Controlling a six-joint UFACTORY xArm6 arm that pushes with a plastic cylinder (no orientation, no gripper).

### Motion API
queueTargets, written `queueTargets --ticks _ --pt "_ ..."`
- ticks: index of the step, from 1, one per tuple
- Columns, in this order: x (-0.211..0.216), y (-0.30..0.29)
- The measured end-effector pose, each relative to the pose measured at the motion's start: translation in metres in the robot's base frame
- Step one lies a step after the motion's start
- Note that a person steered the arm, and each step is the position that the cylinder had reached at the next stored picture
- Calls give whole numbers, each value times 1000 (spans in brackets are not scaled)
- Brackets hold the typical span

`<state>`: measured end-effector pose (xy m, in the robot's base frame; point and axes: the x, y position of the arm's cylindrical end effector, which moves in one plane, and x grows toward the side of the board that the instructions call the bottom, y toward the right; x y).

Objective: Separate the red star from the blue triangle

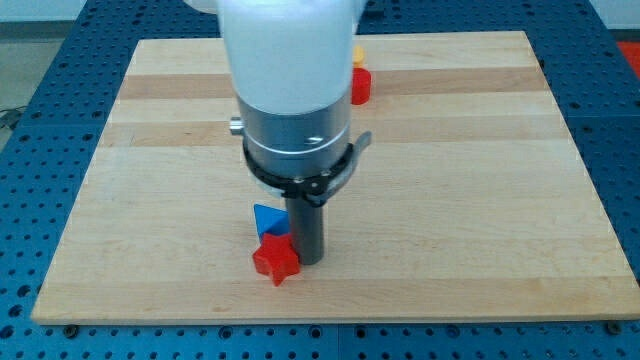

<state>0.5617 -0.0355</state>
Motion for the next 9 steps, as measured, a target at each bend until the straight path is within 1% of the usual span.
queueTargets --ticks 3,7,9 --pt "0 -45" --pt "0 -71" --pt "0 -105"
